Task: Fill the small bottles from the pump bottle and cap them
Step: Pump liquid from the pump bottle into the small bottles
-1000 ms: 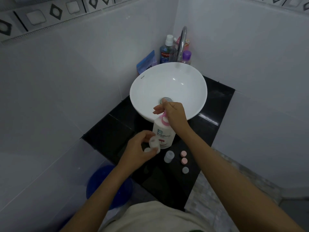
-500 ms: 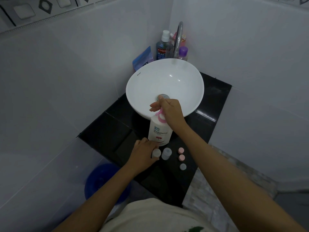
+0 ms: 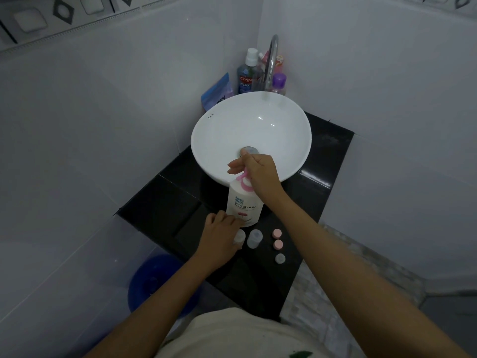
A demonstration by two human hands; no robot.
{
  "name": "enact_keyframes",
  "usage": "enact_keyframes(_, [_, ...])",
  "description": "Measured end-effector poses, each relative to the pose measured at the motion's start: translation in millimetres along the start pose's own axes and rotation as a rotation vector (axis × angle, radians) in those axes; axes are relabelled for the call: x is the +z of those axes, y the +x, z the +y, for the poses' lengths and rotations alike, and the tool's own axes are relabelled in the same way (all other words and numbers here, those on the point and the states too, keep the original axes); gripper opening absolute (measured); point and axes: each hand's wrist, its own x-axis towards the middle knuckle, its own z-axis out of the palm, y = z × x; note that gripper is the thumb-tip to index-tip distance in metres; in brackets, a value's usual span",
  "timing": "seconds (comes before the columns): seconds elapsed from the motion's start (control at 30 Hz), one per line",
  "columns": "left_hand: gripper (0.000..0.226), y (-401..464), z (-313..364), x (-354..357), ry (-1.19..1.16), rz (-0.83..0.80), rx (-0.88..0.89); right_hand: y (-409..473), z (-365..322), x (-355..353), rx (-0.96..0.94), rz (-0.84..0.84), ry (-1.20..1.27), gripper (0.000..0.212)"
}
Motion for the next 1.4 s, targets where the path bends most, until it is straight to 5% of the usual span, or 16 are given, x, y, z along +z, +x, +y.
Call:
enact_keyframes(0.13, [0.049,7.1,18.6,-1.8,0.019,0.095,0.109,-0.5,-0.9,-0.3,0.018,-0.002,-0.007,0.043])
enact_keyframes(0.3, [0.057,19.5,37.9,-3.9,0.152,-0.073,0.074,-1.3,-2.0,-0.6,0.029,-0.006,-0.017,0.044])
enact_keyframes(0.63, [0.043,23.7,36.2,1.6,0.188,-0.142,0.075,-2.0,-3.6,-0.8,0.019,-0.011,-0.005,0.043])
enact_keyframes(0.8, [0.029,10.4,42.3,-18.4,-0.212,-0.041,0.084,-3.4,-3.8,-1.7,0.007,-0.013,-0.010,0.043])
enact_keyframes(0.9, [0.031,-3.7,39.9,-43.6,-0.704,0.055,-0.114,-3.6,-2.6,-1.9,0.010,-0.011,0.011,0.043])
enact_keyframes(1.0, [0.032,-10.9,26.4,-69.4,-0.942,0.173,-0.242,-1.7,-1.3,-1.9,0.004,-0.012,-0.004,0.043])
enact_keyframes(1.17, [0.033,-7.4,1.7,-93.3,-0.905,0.334,-0.357,-0.1,-0.1,-3.1,-0.010,-0.030,-0.016,0.044])
enact_keyframes(1.4, [0.031,-3.2,-1.1,-100.0,-0.846,0.436,-0.277,1.9,0.8,-2.1,-0.012,-0.027,-0.045,0.044])
